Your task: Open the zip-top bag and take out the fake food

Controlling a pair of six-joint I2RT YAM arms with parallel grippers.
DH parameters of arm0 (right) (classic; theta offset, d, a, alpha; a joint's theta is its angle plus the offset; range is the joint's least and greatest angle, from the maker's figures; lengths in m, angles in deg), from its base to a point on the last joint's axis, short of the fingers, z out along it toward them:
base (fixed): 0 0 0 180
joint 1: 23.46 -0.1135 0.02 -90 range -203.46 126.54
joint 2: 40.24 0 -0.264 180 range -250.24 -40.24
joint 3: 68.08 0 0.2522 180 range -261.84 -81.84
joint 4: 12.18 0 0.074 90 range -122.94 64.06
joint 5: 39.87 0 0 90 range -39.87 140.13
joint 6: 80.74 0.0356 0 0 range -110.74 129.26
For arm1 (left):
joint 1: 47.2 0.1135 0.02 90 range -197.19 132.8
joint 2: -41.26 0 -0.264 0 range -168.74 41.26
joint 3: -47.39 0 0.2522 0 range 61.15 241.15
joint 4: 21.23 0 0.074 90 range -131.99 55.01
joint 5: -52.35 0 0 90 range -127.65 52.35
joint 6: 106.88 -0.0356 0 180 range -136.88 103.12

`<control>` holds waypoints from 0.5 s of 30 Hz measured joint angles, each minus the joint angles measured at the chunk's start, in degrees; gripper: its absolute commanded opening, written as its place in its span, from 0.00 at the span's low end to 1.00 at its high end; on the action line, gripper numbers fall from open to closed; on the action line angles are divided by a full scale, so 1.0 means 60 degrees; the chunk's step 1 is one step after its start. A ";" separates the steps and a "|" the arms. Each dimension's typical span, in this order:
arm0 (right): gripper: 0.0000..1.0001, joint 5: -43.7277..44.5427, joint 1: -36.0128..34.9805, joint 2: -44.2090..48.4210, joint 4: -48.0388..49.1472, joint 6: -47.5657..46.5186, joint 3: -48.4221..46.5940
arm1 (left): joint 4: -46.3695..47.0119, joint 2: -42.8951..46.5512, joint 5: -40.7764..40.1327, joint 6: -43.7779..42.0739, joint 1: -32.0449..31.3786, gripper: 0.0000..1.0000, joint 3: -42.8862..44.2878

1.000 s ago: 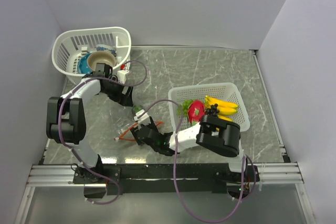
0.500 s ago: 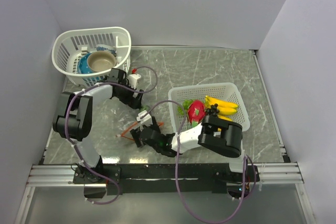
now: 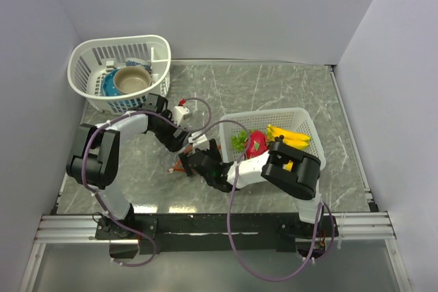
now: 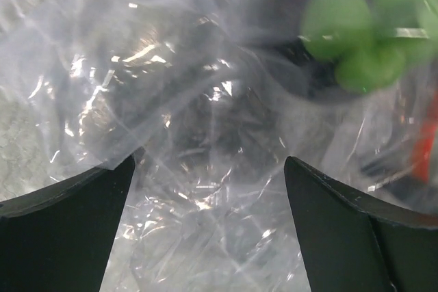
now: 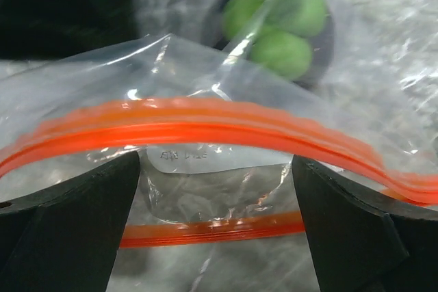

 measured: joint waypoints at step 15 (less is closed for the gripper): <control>1.00 -0.1086 -0.0040 0.0656 0.0226 -0.0896 -0.0226 | -0.0860 0.0244 -0.0018 -0.1552 -0.0062 0.99 -0.0164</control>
